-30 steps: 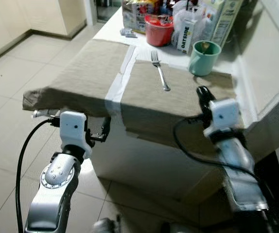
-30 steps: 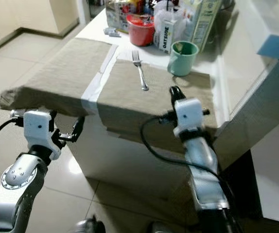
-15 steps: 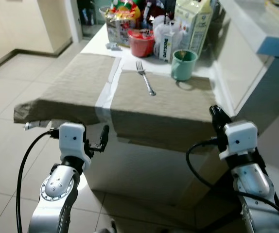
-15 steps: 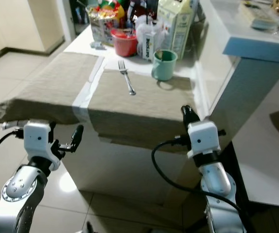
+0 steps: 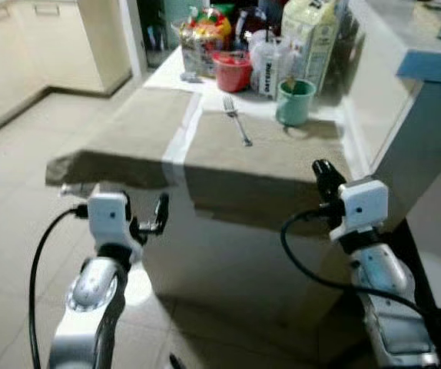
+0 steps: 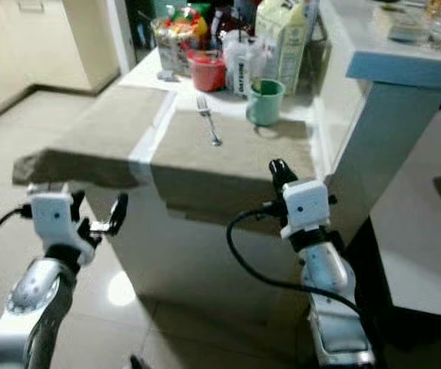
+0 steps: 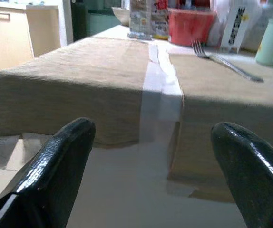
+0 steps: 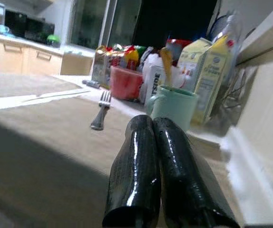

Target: Setting the table

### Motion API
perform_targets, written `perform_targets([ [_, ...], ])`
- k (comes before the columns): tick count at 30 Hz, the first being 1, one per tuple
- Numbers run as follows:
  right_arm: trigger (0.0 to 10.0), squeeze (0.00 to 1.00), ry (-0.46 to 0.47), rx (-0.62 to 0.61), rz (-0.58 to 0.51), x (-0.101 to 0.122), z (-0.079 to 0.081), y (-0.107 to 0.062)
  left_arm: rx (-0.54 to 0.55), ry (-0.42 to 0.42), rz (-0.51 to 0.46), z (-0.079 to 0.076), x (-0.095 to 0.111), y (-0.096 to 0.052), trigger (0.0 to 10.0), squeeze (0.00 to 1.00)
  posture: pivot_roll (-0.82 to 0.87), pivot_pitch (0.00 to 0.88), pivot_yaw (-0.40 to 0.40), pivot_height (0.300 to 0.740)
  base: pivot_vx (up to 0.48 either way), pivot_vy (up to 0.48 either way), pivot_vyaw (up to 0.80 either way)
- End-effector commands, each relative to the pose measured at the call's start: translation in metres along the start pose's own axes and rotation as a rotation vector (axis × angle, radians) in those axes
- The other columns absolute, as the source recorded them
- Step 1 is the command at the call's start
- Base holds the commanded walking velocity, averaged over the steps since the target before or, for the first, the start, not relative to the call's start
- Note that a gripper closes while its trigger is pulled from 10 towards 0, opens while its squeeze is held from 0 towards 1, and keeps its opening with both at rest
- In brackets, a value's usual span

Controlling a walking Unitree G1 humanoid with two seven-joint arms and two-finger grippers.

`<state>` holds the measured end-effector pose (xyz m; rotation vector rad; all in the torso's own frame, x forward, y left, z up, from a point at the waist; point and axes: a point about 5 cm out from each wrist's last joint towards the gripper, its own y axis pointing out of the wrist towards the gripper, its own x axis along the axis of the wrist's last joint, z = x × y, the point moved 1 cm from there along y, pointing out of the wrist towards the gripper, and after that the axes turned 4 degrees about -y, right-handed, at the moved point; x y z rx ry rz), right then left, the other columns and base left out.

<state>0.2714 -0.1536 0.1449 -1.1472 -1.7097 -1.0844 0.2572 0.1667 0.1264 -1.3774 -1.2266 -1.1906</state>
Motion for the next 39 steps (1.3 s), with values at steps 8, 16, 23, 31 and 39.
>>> perform_targets([
  [8, 10.0, 0.0, -0.002, 0.021, -0.021, 0.002, 0.003, 0.008, -0.004, -0.004, -0.036, -0.004, 0.009, 0.002, 10.0, 0.0, -0.08, 0.0, -0.007, 0.74, 0.0, 0.0, 0.0],
  [16, 10.0, 0.0, -0.001, 0.032, -0.02, 0.002, 0.009, 0.013, -0.053, 0.029, -0.082, -0.013, 0.019, 0.003, 10.0, 0.0, -0.07, 0.002, -0.003, 0.74, 0.123, 0.12, -0.27],
  [23, 10.0, 0.0, -0.01, 0.044, -0.004, -0.001, 0.012, 0.018, -0.047, 0.025, -0.088, -0.013, 0.021, 0.004, 10.0, 0.0, -0.07, 0.004, -0.008, 0.74, 0.369, 0.306, -0.24],
  [31, 10.0, 0.0, -0.016, 0.052, -0.007, 0.0, 0.013, 0.022, -0.051, 0.053, -0.105, -0.015, 0.024, 0.005, 10.0, 0.0, -0.06, 0.005, -0.012, 0.74, 0.371, 0.304, 0.0],
  [39, 10.0, 0.0, 0.0, 0.057, -0.036, 0.006, 0.02, 0.024, -0.137, 0.128, -0.127, -0.029, 0.032, 0.01, 10.0, 0.0, -0.06, 0.007, 0.003, 0.74, 0.411, 0.032, 0.0],
])
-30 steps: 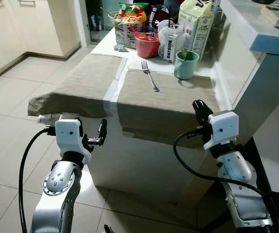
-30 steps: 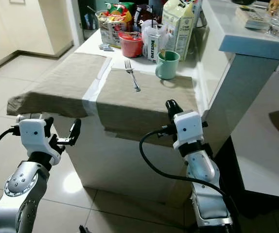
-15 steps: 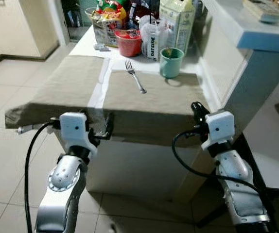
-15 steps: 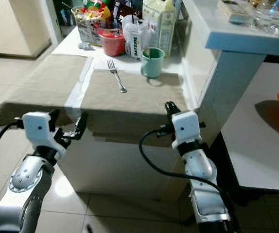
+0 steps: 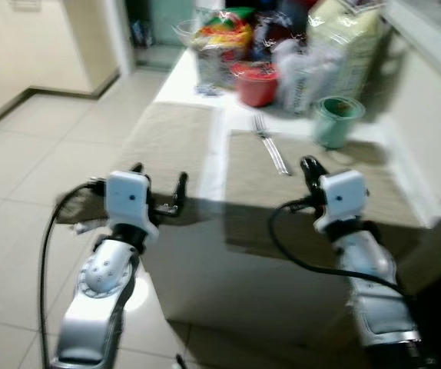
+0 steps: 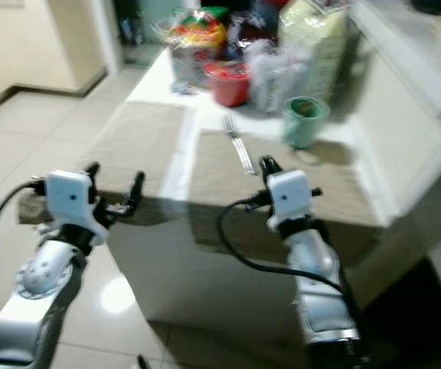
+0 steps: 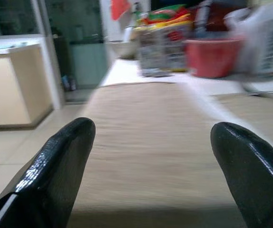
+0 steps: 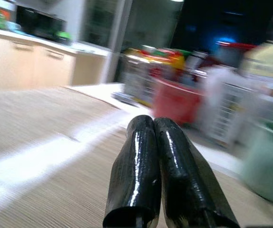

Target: Setting the table

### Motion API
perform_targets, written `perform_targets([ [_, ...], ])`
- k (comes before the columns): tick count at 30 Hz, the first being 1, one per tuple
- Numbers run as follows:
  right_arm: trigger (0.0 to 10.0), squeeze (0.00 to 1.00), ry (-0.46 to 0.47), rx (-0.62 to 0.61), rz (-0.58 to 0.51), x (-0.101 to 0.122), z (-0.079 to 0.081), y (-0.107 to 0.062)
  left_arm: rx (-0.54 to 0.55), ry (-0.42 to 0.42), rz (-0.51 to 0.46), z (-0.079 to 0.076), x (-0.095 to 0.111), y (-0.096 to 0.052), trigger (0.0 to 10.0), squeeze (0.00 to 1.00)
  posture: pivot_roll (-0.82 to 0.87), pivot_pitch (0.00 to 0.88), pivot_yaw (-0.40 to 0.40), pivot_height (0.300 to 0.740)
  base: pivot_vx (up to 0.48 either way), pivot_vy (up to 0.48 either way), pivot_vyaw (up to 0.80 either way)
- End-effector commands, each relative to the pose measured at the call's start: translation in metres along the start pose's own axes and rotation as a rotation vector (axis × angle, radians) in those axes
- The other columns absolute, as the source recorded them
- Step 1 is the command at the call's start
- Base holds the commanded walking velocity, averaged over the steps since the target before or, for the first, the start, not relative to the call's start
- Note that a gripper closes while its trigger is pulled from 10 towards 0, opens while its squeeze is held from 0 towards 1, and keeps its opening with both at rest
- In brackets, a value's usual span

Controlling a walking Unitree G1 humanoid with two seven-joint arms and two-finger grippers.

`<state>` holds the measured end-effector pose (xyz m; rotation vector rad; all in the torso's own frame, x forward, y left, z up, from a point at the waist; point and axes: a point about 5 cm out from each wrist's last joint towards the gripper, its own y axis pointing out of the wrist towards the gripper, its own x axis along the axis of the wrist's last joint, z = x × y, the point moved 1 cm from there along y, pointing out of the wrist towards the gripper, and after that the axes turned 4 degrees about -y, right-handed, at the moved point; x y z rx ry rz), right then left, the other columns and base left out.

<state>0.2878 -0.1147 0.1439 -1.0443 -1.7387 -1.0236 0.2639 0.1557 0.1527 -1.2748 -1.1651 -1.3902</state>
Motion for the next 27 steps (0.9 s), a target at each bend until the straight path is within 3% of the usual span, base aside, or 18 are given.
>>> perform_targets([
  [1, 10.0, 0.0, -0.033, -0.036, -0.006, 0.002, -0.014, -0.002, -0.058, -0.018, -0.037, -0.014, 0.009, 0.005, 10.0, 0.0, -0.06, 0.007, 0.003, 0.74, 0.0, 0.0, 0.0],
  [8, 10.0, 0.0, 0.0, -0.068, -0.014, 0.015, -0.018, 0.016, -0.055, -0.033, -0.055, -0.012, 0.015, 0.01, 10.0, 0.0, -0.06, 0.007, 0.005, 0.74, 0.0, 0.0, 0.0],
  [13, 10.0, 0.0, 0.029, -0.154, -0.023, 0.026, -0.031, 0.043, -0.058, -0.029, -0.044, -0.011, 0.012, 0.009, 10.0, 0.0, -0.06, 0.0, 0.016, 0.74, 0.0, 0.0, 0.0],
  [18, 10.0, 0.0, 0.052, -0.239, 0.0, 0.023, -0.049, 0.058, -0.064, -0.03, -0.042, -0.012, 0.012, 0.009, 10.0, 0.0, -0.06, 0.0, 0.019, 0.74, 0.0, 0.0, 0.0],
  [19, 10.0, 0.83, 0.063, -0.285, 0.029, 0.019, -0.061, 0.067, -0.064, -0.03, -0.041, -0.011, 0.012, 0.009, 10.0, 0.0, -0.05, 0.0, 0.022, 0.74, 0.0, 0.0, 0.0],
  [21, 10.0, 0.83, 0.063, -0.285, 0.029, 0.019, -0.061, 0.067, -0.064, -0.03, -0.041, -0.011, 0.012, 0.009, 10.0, 0.0, -0.05, 0.0, 0.022, 0.74, 0.0, 0.0, 0.0],
  [22, 10.0, 1.0, 0.068, -0.331, 0.071, 0.014, -0.073, 0.078, -0.066, -0.027, -0.038, -0.01, 0.011, 0.009, 10.0, 0.0, -0.05, 0.0, 0.023, 0.74, 0.0, 0.0, 0.0],
  [27, 10.0, 1.0, 0.055, -0.378, 0.121, 0.009, -0.084, 0.09, -0.072, -0.021, -0.036, -0.009, 0.012, 0.009, 10.0, 0.0, -0.04, 0.0, 0.023, 0.74, 0.0, 0.0, 0.0],
])
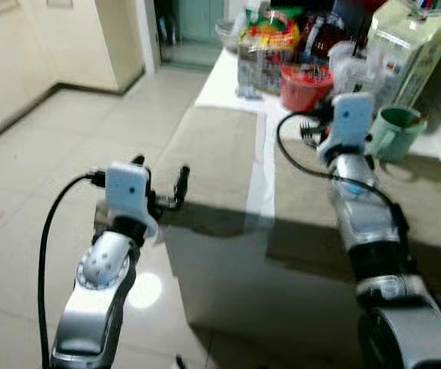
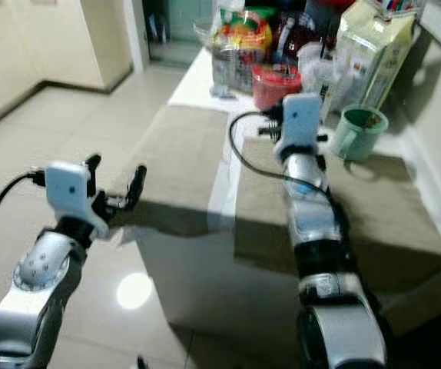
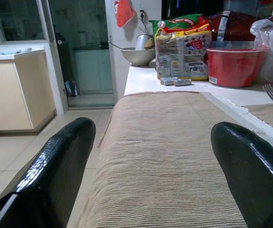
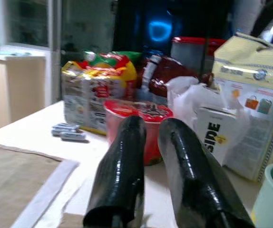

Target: Setting the table

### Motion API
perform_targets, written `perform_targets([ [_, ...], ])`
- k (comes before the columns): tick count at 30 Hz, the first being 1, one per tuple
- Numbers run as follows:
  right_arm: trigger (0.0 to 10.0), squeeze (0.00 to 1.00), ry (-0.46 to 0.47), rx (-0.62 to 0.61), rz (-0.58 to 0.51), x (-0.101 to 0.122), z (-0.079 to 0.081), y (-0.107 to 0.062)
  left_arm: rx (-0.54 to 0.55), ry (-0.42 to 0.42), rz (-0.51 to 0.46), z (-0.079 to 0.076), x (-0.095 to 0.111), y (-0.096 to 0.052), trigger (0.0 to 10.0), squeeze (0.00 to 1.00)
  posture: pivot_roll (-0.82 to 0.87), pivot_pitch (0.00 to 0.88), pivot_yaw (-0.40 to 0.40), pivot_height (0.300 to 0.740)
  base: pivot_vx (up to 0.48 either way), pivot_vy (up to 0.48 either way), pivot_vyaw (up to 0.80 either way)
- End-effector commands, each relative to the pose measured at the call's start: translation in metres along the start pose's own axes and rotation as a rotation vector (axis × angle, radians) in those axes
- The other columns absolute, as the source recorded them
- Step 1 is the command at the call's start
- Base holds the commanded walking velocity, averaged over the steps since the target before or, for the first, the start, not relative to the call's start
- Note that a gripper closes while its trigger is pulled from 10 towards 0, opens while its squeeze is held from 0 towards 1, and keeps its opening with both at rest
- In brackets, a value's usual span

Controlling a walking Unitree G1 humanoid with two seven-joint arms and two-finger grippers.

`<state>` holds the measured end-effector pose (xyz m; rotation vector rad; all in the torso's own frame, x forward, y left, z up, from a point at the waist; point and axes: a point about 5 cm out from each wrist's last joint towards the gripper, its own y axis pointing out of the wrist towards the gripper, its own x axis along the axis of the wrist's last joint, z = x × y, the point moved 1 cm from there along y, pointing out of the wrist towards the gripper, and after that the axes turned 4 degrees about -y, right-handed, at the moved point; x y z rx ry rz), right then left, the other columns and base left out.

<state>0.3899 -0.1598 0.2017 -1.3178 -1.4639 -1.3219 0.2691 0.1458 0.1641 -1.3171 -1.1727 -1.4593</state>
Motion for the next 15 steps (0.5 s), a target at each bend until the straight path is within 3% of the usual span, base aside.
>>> perform_targets([
  [1, 10.0, 1.0, -0.009, -0.029, 0.027, -0.005, -0.004, 0.004, -0.007, 0.0, 0.003, 0.001, 0.002, 0.001, 10.0, 0.0, -0.03, 0.0, 0.021, 0.74, 0.0, 0.0, 0.0],
  [15, 10.0, 1.0, -0.019, -0.059, 0.056, -0.004, -0.002, 0.022, -0.018, 0.005, 0.01, 0.001, 0.001, 0.0, 10.0, 0.0, -0.03, 0.0, 0.03, 0.74, 0.0, 0.0, 0.0],
])
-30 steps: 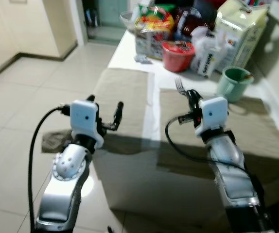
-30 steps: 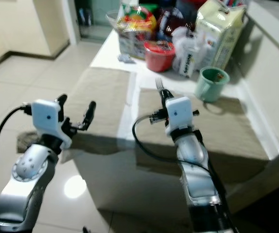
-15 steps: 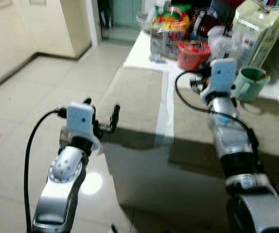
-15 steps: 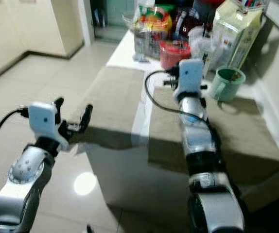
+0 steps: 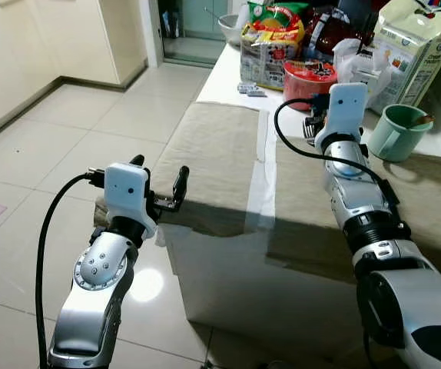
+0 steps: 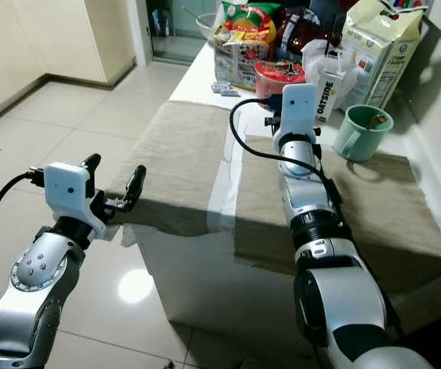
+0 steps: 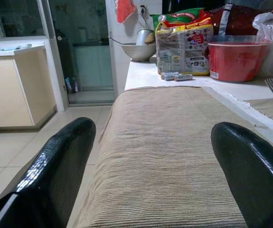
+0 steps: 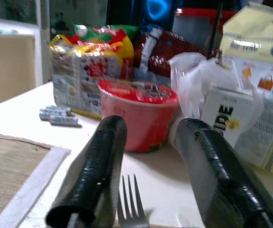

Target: Setting the table

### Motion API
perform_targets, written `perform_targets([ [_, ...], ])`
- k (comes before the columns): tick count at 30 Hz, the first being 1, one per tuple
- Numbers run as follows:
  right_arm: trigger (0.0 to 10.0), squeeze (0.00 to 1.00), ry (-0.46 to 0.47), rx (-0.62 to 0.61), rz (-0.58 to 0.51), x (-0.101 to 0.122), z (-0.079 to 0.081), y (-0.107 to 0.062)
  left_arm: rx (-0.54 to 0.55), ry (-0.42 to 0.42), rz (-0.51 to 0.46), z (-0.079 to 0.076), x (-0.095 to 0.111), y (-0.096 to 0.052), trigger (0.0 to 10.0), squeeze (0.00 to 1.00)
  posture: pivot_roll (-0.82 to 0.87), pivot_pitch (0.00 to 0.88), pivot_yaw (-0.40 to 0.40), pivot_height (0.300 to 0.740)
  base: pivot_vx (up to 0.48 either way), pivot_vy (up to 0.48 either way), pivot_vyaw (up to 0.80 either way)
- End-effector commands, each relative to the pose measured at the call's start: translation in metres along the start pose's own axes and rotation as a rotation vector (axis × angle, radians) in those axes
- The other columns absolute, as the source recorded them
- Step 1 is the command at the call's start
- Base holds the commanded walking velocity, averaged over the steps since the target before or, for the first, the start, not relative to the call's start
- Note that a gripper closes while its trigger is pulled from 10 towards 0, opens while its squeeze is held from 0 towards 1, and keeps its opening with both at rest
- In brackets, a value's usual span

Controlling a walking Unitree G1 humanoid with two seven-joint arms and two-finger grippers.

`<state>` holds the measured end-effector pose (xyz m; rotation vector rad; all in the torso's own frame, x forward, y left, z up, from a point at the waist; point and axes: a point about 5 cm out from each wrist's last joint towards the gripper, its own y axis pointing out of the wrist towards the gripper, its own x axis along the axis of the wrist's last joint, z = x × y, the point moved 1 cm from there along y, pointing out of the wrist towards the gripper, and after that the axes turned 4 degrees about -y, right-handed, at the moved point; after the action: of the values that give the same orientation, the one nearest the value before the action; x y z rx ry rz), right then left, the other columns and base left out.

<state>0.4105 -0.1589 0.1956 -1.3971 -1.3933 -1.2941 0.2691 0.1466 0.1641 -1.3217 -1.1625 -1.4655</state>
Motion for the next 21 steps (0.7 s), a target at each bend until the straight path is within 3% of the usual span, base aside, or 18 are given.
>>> perform_targets([
  [1, 10.0, 1.0, -0.007, -0.036, -0.013, 0.006, -0.008, 0.005, -0.01, 0.002, 0.006, 0.0, 0.001, 0.0, 10.0, 0.0, -0.03, 0.0, 0.031, 0.74, 0.0, 0.0, 0.0],
  [4, 10.0, 1.0, -0.035, -0.054, 0.024, 0.007, -0.012, 0.01, -0.012, 0.005, 0.007, 0.001, 0.001, 0.0, 10.0, 0.0, -0.03, 0.0, 0.032, 0.74, 0.0, 0.0, 0.0],
  [5, 10.0, 0.0, -0.05, -0.047, 0.039, 0.008, -0.012, 0.011, -0.013, 0.005, 0.008, 0.001, 0.001, 0.0, 10.0, 0.0, -0.03, 0.0, 0.033, 0.74, 0.0, 0.0, 0.0],
  [16, 10.0, 0.0, -0.165, -0.009, 0.196, -0.015, -0.01, 0.01, -0.022, 0.0, 0.012, -0.002, 0.001, 0.001, 10.0, 0.0, -0.04, 0.0, 0.036, 0.74, 0.0, 0.0, 0.0],
  [21, 10.0, 0.0, -0.175, -0.007, 0.258, -0.026, -0.012, 0.007, -0.025, -0.002, 0.013, -0.004, 0.002, -0.001, 10.0, 0.0, -0.03, 0.007, 0.038, 0.74, 0.0, 0.0, 0.0],
])
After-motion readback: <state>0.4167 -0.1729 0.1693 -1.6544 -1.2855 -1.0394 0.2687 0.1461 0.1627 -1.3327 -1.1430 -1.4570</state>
